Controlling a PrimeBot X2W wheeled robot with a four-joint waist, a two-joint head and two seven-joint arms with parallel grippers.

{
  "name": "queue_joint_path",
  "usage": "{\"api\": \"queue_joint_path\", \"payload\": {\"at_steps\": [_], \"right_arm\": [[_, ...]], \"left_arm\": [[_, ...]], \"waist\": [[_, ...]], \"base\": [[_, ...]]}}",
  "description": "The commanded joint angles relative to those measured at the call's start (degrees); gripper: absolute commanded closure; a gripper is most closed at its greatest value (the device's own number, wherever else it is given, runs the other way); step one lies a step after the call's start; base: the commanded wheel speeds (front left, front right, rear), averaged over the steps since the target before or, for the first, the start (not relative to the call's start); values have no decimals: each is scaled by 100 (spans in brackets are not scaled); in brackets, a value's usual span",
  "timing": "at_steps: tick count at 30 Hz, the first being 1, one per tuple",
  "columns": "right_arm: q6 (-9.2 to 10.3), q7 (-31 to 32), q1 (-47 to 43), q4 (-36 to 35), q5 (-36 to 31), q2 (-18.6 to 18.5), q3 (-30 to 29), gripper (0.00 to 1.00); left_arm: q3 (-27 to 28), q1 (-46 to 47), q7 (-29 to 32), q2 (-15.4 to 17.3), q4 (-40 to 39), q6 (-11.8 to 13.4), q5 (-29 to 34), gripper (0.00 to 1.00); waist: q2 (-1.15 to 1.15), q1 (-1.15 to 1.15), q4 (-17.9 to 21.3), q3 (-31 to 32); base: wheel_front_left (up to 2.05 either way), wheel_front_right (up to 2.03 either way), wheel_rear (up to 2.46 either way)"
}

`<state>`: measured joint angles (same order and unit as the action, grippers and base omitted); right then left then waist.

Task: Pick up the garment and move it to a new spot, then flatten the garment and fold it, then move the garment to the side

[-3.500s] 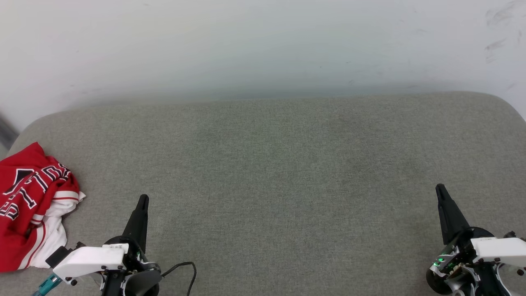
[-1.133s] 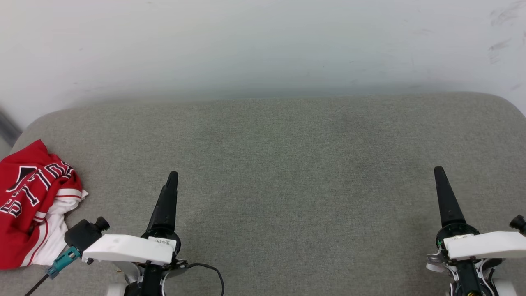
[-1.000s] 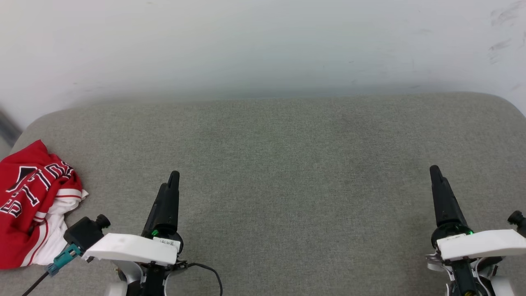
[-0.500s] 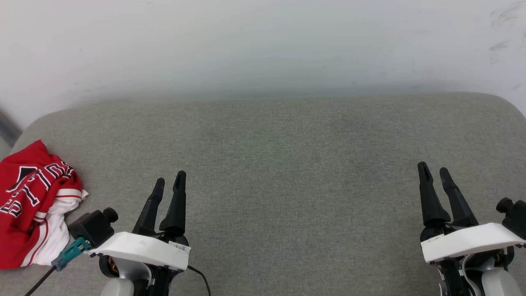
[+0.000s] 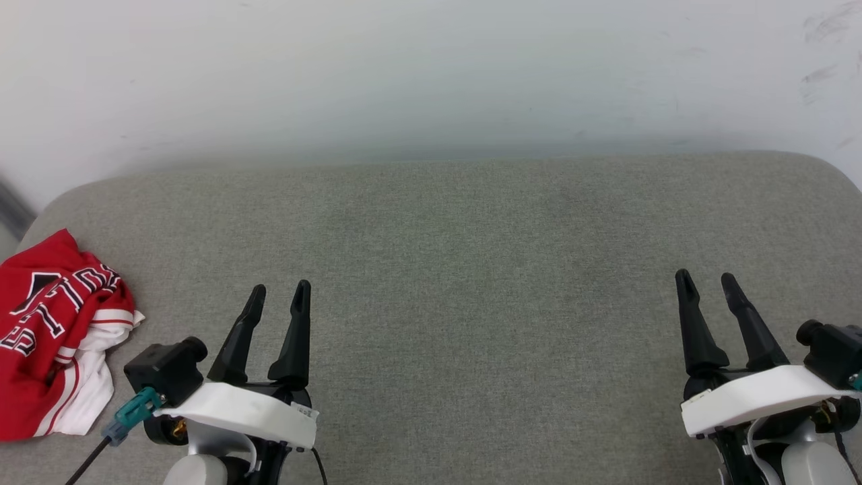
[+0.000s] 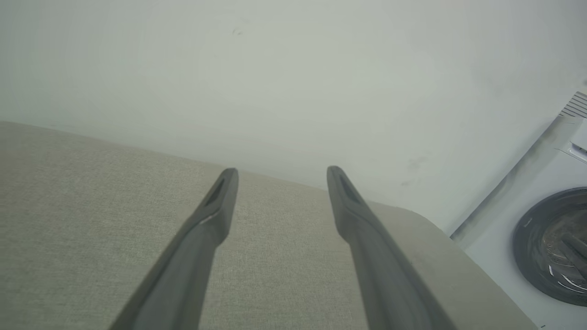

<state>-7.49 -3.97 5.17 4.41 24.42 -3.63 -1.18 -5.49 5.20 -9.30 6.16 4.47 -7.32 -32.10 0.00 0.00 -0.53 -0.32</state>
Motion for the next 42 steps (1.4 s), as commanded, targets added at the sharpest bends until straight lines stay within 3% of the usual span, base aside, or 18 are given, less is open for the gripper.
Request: {"api": "queue_joint_path", "payload": {"at_steps": [1, 17, 42], "right_arm": [[0, 11, -24, -77, -197, 13, -22, 0], [0, 79, -58, -176, -1327, 74, -137, 0], [0, 107, -162, -233, -2257, 82, -186, 0]], "left_arm": [[-17, 17, -53, 29, -73, -19, 166, 0], [109, -33, -285, 91, 92, -19, 1344, 0], [181, -49, -567, 2, 414, -23, 2139, 0]], "waist": [[0, 0, 4, -2], [0, 0, 2, -16], [0, 0, -27, -6]], "base": [[0, 0, 0], [0, 0, 0], [0, 0, 0]]}}
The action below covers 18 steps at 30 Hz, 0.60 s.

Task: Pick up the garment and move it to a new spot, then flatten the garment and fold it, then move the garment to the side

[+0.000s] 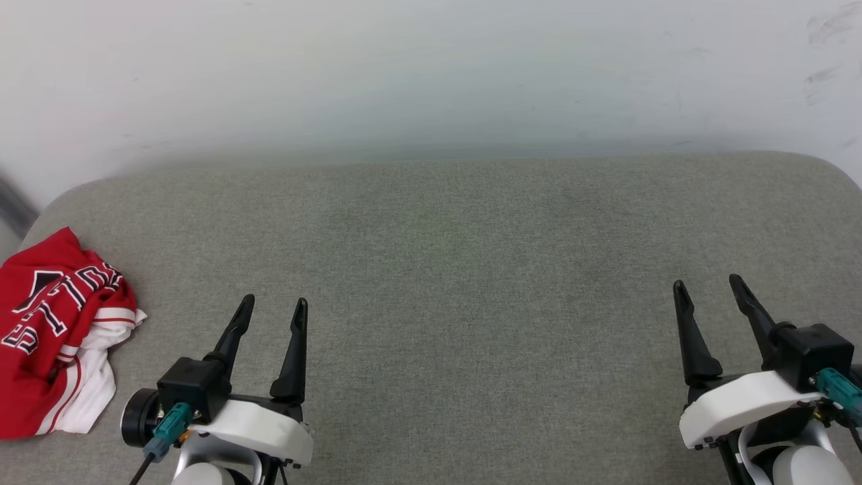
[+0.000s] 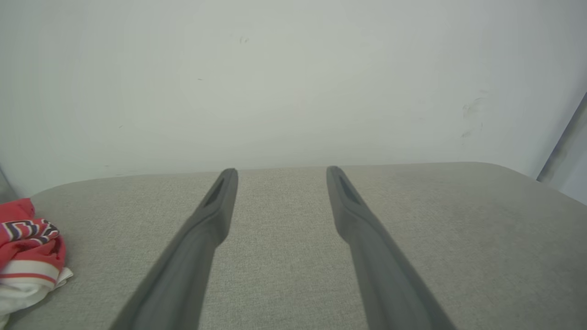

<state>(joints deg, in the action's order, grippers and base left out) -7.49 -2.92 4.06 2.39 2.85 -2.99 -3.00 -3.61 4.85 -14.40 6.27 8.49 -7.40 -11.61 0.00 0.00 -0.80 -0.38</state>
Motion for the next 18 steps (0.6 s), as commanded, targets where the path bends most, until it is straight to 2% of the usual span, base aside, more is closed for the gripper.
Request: {"api": "queue_joint_path", "payload": {"at_steps": [1, 18], "right_arm": [[1, -3, -48, -27, -125, 18, -6, 0], [1, -62, 20, 44, -94, 18, -8, 0]], "left_arm": [[-13, -17, -56, -10, 21, -16, 101, 0], [109, 55, -82, -25, 120, -16, 63, 0]], "waist": [[0, 0, -2, 0], [0, 0, -198, -22]], "base": [[0, 0, 0], [0, 0, 0]]}}
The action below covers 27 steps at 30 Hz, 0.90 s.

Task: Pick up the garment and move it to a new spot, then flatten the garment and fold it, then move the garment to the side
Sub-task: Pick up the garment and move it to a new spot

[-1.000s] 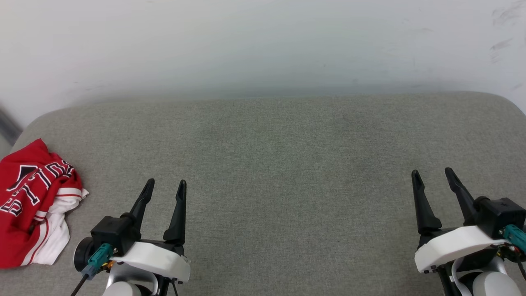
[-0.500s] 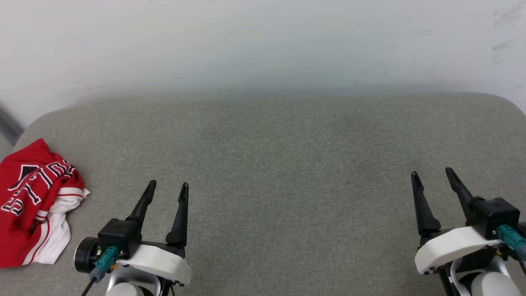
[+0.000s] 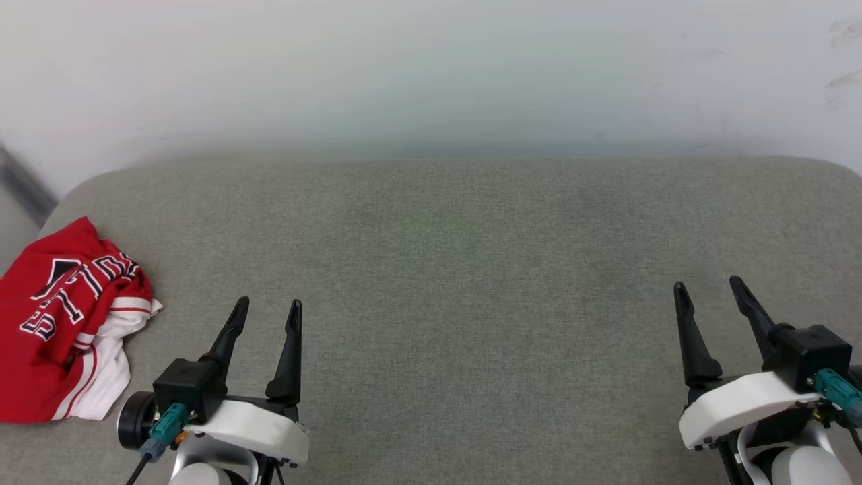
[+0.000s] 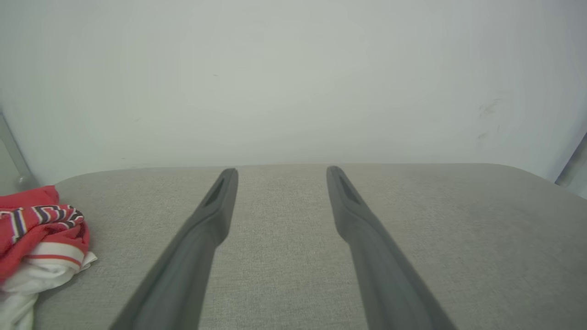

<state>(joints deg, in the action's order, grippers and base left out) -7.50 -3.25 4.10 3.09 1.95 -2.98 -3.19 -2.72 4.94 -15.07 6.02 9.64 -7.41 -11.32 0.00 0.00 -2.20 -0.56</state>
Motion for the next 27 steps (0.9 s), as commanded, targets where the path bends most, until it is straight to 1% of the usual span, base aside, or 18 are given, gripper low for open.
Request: {"api": "queue_joint_path", "payload": {"at_steps": [1, 5, 10, 11, 12, 20, 21, 27], "right_arm": [[1, -31, 23, -40, -23, 17, 24, 0], [2, -19, 28, -122, -62, 17, 99, 0], [2, 26, 70, -218, -68, 16, 227, 0], [2, 26, 70, -218, -68, 16, 227, 0], [2, 41, 71, -246, -80, 16, 272, 0], [2, 96, 129, -336, -83, 14, 522, 0], [2, 96, 129, -336, -83, 14, 522, 0], [2, 100, 208, -319, -40, 14, 718, 0]], "left_arm": [[35, 58, -15, -2, 6, -15, 55, 0], [87, 85, -15, -19, 6, -15, 116, 0], [283, 101, -14, -66, 2, -7, 199, 0], [283, 101, -14, -66, 2, -7, 199, 0], [326, 104, -14, -73, -8, -8, 255, 0], [512, 91, -14, -80, -81, -9, 411, 0], [512, 91, -14, -80, -81, -9, 411, 0], [673, 55, -14, -63, -106, -7, 477, 0]], "waist": [[0, 0, -104, -7], [0, 0, -347, -20], [0, 0, -767, -52], [0, 0, -767, -52], [0, 0, -966, -63], [0, 0, -1761, -136], [0, 0, -1761, -136], [0, 0, -2239, -162]], "base": [[0, 0, 0], [0, 0, 0], [0, 0, 0], [0, 0, 0], [0, 0, 0], [0, 0, 0], [0, 0, 0], [0, 0, 0]]}}
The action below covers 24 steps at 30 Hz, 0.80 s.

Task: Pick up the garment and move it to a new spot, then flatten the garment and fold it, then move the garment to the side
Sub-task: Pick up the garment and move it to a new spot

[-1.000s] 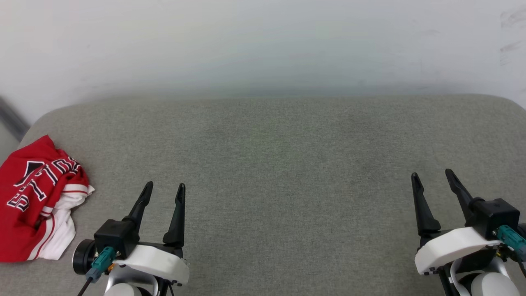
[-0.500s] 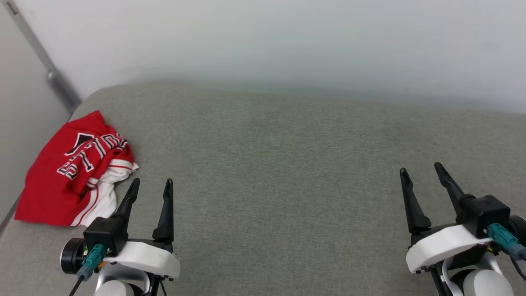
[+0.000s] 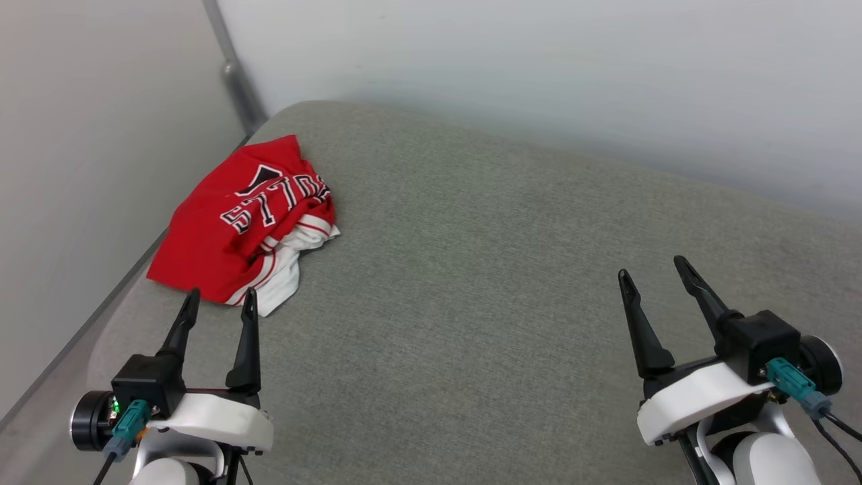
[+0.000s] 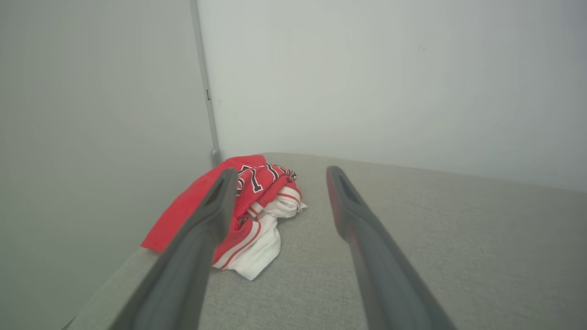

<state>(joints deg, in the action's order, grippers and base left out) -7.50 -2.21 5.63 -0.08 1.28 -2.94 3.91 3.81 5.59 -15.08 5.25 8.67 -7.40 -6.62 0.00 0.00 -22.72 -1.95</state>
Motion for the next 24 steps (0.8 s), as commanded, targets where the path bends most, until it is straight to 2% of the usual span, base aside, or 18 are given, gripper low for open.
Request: {"api": "queue_joint_path", "payload": {"at_steps": [1, 6, 13, 22, 24], "right_arm": [[2, -3, 70, 4, 16, 9, 33, 0], [2, -12, 99, 17, 43, 9, 106, 0], [2, 1, 157, -6, 80, 9, 158, 0], [2, 91, 285, -105, 57, 9, 173, 0], [2, 129, 335, -161, 32, 9, 159, 0]], "left_arm": [[55, -19, -13, 19, 3, -8, 1, 0], [168, -72, -13, 25, 16, -11, -10, 0], [238, -107, -13, 28, -18, -13, -23, 0], [290, 285, -13, 82, 105, -15, -167, 0], [284, 518, -13, 176, 204, -14, -219, 0]], "waist": [[0, 0, -249, -25], [0, 0, -480, -38], [0, 0, -579, -78], [0, 0, -439, -326], [0, 0, -361, -446]], "base": [[0, 0, 0], [0, 0, 0], [0, 0, 0], [0, 0, 0], [0, 0, 0]]}}
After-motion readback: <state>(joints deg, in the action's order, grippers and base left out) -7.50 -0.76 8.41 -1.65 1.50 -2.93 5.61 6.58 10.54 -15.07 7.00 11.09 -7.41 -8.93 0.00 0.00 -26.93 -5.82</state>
